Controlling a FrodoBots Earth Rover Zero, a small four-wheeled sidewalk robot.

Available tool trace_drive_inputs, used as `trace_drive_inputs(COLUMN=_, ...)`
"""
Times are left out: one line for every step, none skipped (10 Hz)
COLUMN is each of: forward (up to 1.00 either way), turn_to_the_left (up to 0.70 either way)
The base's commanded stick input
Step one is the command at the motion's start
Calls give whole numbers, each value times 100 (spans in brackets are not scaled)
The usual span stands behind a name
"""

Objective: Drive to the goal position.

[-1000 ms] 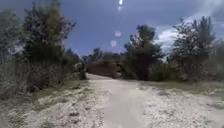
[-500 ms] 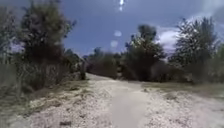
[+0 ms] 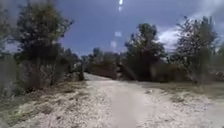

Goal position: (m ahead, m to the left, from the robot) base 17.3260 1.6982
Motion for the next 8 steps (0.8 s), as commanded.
trace_drive_inputs(forward=50, turn_to_the_left=0)
trace_drive_inputs(forward=50, turn_to_the_left=0)
trace_drive_inputs(forward=50, turn_to_the_left=0)
trace_drive_inputs(forward=50, turn_to_the_left=0)
trace_drive_inputs(forward=50, turn_to_the_left=0)
trace_drive_inputs(forward=50, turn_to_the_left=0)
trace_drive_inputs(forward=50, turn_to_the_left=0)
trace_drive_inputs(forward=50, turn_to_the_left=0)
